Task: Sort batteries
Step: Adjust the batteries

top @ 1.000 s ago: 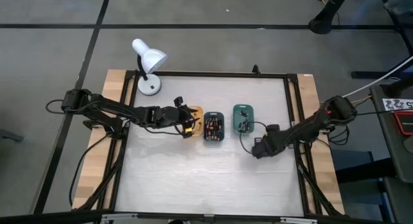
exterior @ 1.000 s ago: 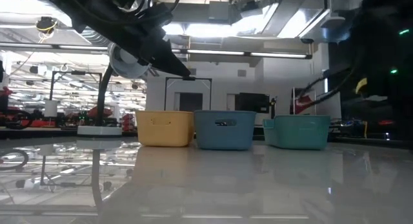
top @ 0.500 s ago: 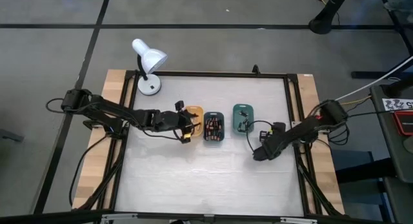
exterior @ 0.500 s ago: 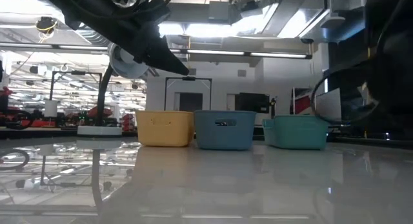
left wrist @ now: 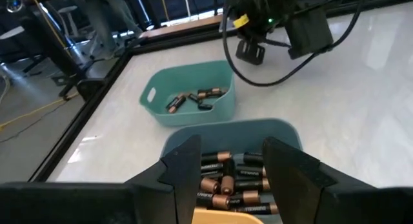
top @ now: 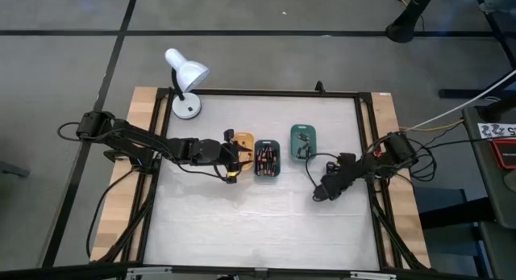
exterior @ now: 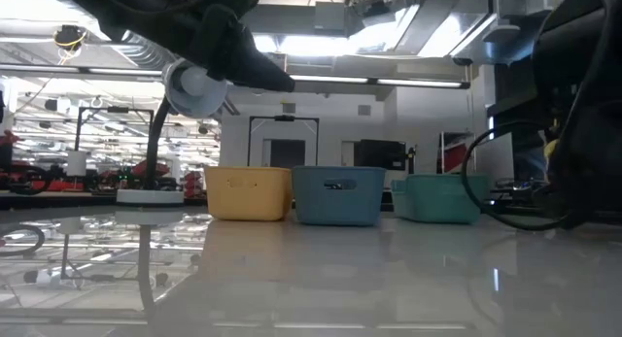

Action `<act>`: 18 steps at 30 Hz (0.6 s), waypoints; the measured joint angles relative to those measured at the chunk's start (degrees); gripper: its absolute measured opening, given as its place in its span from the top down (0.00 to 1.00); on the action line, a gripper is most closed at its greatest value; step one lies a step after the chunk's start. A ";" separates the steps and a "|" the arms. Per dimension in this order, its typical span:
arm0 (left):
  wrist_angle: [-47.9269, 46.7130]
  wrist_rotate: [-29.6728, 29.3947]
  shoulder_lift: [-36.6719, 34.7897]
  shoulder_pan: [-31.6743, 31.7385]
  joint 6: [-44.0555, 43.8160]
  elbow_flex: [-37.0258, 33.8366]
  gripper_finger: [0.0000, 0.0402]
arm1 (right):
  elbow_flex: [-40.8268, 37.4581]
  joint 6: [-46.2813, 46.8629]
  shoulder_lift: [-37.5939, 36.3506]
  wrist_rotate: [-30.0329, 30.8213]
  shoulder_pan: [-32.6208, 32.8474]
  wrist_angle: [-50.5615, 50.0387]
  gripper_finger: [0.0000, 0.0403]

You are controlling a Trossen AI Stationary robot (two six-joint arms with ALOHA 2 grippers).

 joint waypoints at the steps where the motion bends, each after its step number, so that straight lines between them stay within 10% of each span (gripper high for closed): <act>1: 0.05 0.12 0.02 0.00 -0.02 0.00 0.61 | 0.00 -0.41 -0.02 -0.48 0.06 0.03 1.00; 10: -0.80 0.18 0.02 0.04 1.00 0.00 0.61 | -0.09 -1.53 -4.84 -12.54 3.59 2.72 1.00; 18: -0.38 0.20 0.02 0.04 2.82 0.02 0.61 | 1.75 -1.37 -9.32 -5.73 6.71 5.51 1.00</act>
